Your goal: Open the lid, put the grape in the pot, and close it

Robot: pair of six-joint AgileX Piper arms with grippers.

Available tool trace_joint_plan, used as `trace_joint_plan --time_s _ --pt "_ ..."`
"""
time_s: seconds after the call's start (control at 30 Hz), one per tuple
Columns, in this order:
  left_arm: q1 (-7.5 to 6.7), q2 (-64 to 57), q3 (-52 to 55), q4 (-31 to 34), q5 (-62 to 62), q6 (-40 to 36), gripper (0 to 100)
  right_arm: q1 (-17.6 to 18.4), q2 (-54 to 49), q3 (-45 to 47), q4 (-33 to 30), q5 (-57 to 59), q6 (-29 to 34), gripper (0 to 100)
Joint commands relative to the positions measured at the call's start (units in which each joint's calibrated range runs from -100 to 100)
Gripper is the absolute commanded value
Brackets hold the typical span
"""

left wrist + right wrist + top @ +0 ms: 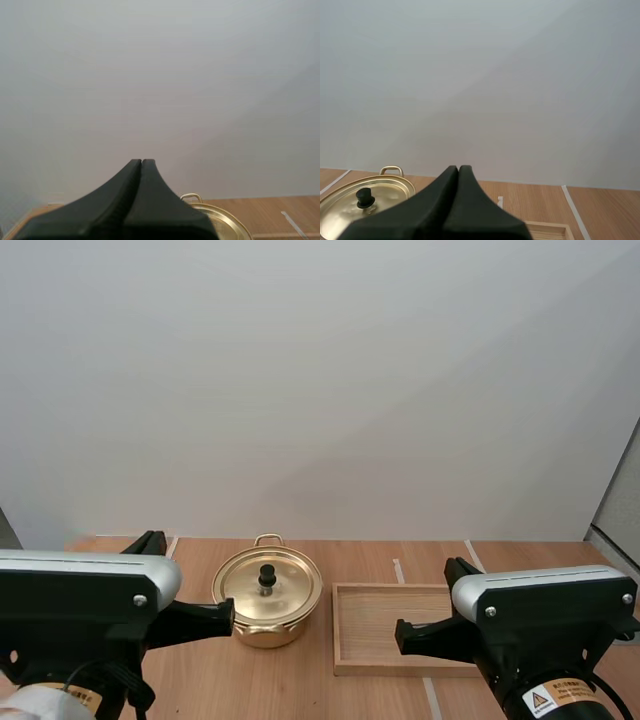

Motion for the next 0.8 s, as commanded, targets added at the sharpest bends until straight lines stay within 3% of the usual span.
trace_joint_plan --time_s 0.0,0.17,0.4,0.63,0.77 --pt "0.07 -0.3 3.9 0.3 -2.4 1.3 0 0.2 -0.3 0.1 0.3 -1.6 -0.4 0" --pt "0.07 -0.3 8.9 0.3 -4.3 2.0 0 -0.3 -0.3 1.1 0.2 -1.4 -0.4 0" --pt "0.07 -0.3 15.3 0.3 -20.6 1.9 0 -1.1 -0.3 9.6 -1.6 -2.0 -0.4 0" --pt "0.07 -0.3 21.8 0.3 -23.5 1.5 0 -1.1 -0.3 15.9 -2.6 -7.5 -0.4 0" --pt "0.07 -0.5 21.8 -0.1 -18.4 0.6 0 -1.1 -0.9 15.9 -5.5 -0.2 -0.4 0"
